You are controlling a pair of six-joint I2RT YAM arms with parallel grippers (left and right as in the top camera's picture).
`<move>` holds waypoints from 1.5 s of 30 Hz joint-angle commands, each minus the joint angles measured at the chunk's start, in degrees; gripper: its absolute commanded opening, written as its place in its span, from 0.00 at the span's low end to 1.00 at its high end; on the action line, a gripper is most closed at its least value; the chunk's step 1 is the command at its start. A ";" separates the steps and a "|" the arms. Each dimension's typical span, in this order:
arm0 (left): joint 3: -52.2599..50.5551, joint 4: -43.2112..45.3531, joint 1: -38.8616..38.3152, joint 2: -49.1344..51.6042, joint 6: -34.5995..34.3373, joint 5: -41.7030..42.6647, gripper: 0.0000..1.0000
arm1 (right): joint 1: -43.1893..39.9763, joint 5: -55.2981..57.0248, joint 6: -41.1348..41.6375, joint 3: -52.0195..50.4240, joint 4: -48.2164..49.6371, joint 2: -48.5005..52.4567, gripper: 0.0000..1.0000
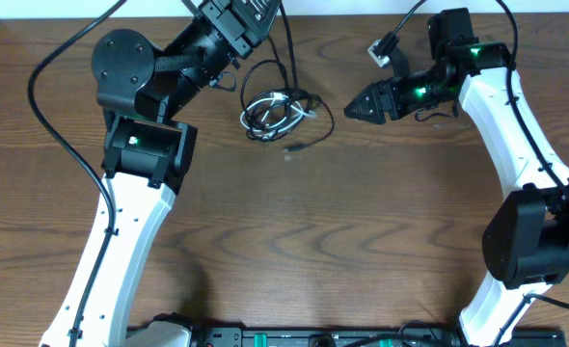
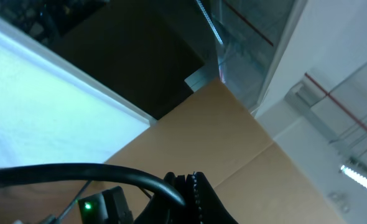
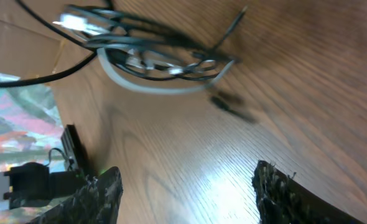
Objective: Untangle cables
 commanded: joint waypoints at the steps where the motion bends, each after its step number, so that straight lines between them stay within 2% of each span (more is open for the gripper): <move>1: 1.22 0.76 0.17 -0.24 -5.11 -2.21 0.07 | 0.57 -3.98 -1.25 0.70 1.49 -1.40 0.66; 5: 1.22 0.70 0.17 -0.22 -5.05 -3.10 0.07 | 2.03 -4.17 0.33 0.70 4.07 -1.40 0.68; 8: 1.22 0.24 0.17 -0.20 -5.03 -3.08 0.07 | 3.67 -4.15 7.56 0.68 6.93 -1.38 0.68; 11: 1.18 -3.04 0.17 -0.20 -3.50 -3.08 0.07 | 7.17 -3.67 20.37 0.61 12.24 -1.11 0.68; 15: 1.18 -5.60 0.17 -0.13 -1.97 -3.06 0.07 | 11.98 -3.72 27.21 0.61 14.19 -0.39 0.70; 20: 1.18 -6.45 0.17 0.07 -0.04 -2.95 0.07 | 16.85 -1.53 28.37 0.61 12.55 0.26 0.70; 23: 1.18 -6.40 0.17 0.09 -0.09 -2.64 0.08 | 19.17 10.45 27.43 0.59 14.25 1.07 0.71; 27: 1.18 -6.38 0.17 0.09 -0.11 -1.20 0.07 | 19.41 21.00 26.10 0.59 18.67 2.16 0.70; 33: 1.18 -6.32 0.17 0.07 -1.84 -0.83 0.07 | 19.47 27.85 25.38 0.57 24.44 4.04 0.68; 37: 1.18 -5.92 0.17 0.00 -2.29 -0.20 0.08 | 19.43 31.08 28.30 0.57 26.84 7.61 0.64; 41: 1.25 -3.19 2.99 -0.72 -2.54 -0.02 0.08 | 17.22 38.58 33.20 0.57 22.43 10.99 0.56; 45: 1.92 3.02 10.01 -1.51 -6.45 -0.04 0.07 | 12.72 38.95 33.33 0.46 17.79 13.11 0.54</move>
